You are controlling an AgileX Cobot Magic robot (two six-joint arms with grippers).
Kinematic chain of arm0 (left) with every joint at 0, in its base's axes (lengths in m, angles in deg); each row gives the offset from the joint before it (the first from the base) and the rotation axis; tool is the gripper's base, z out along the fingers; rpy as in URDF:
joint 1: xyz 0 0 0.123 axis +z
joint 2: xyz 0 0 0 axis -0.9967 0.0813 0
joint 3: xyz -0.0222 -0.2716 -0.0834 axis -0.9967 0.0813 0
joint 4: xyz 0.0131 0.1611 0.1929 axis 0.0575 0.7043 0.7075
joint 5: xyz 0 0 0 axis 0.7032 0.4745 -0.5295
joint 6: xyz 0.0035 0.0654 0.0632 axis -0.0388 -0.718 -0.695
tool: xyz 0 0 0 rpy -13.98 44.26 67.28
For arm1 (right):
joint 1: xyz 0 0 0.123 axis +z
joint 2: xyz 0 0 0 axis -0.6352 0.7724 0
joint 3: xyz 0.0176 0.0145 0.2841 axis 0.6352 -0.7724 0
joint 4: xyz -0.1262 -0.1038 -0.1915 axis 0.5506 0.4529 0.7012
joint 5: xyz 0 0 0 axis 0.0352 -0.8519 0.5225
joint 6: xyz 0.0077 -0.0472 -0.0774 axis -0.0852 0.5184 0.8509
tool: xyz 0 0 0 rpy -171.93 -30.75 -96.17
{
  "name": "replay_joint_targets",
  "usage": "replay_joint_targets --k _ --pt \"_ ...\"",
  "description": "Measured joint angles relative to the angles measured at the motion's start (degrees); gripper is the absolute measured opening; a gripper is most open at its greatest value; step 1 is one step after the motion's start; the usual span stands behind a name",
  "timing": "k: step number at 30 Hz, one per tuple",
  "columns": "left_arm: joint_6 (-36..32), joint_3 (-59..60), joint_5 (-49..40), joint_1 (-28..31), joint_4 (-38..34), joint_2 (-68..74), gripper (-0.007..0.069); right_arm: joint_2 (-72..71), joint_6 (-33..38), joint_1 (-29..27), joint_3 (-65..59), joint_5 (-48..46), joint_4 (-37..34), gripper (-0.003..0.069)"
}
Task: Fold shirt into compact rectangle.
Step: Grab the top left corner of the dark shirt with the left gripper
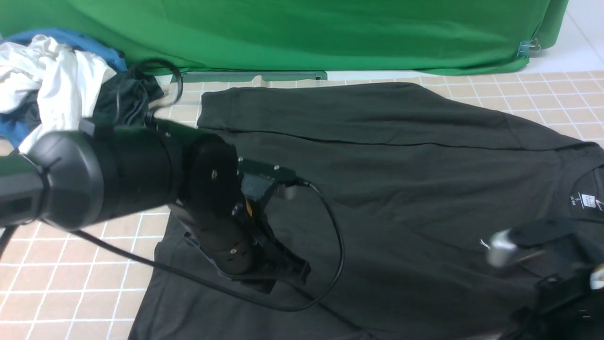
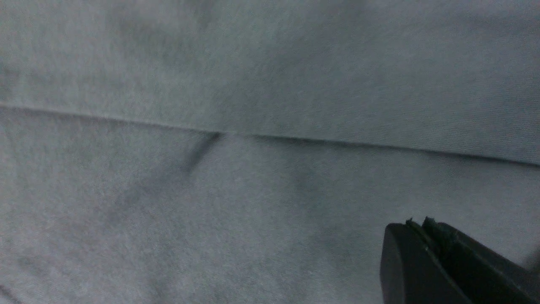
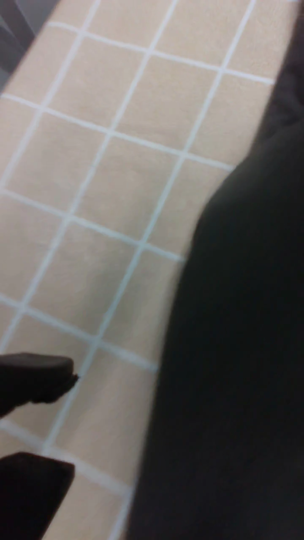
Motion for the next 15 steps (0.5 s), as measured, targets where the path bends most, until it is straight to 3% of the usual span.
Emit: replay_joint_targets --k 6,15 --pt "0.06 0.46 2.16 0.0 -0.12 0.26 0.0019 8.2 -0.74 3.65 0.0 8.47 0.08 0.0213" --pt "0.07 0.64 2.01 0.0 -0.19 0.26 0.0018 11.31 -2.99 3.8 0.05 24.06 0.89 0.0208"
